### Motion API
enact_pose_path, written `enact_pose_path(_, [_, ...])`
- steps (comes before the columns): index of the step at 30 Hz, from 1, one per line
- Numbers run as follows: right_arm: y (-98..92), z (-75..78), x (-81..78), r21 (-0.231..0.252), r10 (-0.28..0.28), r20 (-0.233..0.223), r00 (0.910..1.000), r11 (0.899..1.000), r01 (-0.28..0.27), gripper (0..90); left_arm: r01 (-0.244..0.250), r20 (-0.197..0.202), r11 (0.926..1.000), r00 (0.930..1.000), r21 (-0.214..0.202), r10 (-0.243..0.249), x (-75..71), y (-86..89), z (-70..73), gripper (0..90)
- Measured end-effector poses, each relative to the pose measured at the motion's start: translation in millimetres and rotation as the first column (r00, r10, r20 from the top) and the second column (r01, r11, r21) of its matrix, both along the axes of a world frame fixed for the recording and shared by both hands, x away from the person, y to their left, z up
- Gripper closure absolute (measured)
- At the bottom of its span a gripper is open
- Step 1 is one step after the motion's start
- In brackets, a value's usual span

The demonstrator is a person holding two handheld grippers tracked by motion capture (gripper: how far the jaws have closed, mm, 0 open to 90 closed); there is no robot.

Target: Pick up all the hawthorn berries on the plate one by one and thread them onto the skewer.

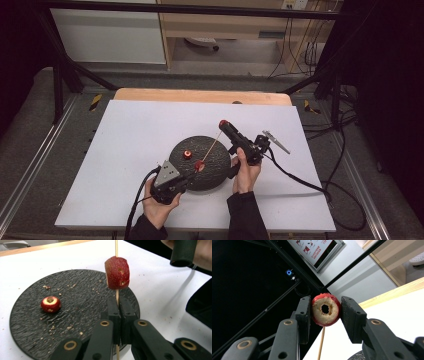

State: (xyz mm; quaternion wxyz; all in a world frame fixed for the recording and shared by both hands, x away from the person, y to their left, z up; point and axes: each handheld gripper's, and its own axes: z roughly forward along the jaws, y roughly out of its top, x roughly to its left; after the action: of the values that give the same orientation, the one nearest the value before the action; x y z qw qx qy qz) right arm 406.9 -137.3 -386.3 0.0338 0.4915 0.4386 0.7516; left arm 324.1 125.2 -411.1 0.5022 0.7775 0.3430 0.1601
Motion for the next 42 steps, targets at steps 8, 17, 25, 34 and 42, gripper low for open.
enact_pose_path(8, [1.0, -0.8, -1.1, 0.01, -0.006, 0.007, 1.0, 1.0, 0.006, 62.0, -0.045, -0.003, 0.9989, 0.999, -0.015, 0.045, -0.5, -9.2, 1.2, 88.5])
enact_pose_path(17, [3.9, -4.7, -2.9, 0.004, -0.006, 0.01, 0.9999, 1.0, 0.006, 62.2, -0.07, -0.011, 0.9971, 0.9975, -0.027, 0.07, -0.2, -16.4, -0.2, 88.7])
enact_pose_path(25, [4.9, -5.4, -4.8, 0.011, 0.003, -0.004, 1.0, 1.0, -0.003, 62.5, -0.075, 0.001, 0.9964, 0.9972, -0.041, 0.075, -0.5, -20.3, -0.5, 88.8])
enact_pose_path(34, [7.3, -7.5, -4.2, 0.042, 0.024, -0.05, 0.9984, 0.999, -0.022, 62.6, -0.101, 0.017, 0.9936, 0.9946, -0.05, 0.102, 3.6, -25.3, 2.3, 88.8])
enact_pose_path(42, [11.2, -14.0, -10.4, 0.0, 0.039, -0.046, 0.9982, 0.999, -0.039, 62.5, -0.09, 0.005, 0.995, 0.9959, -0.044, 0.09, 13.7, -27.5, 7.2, 88.8])
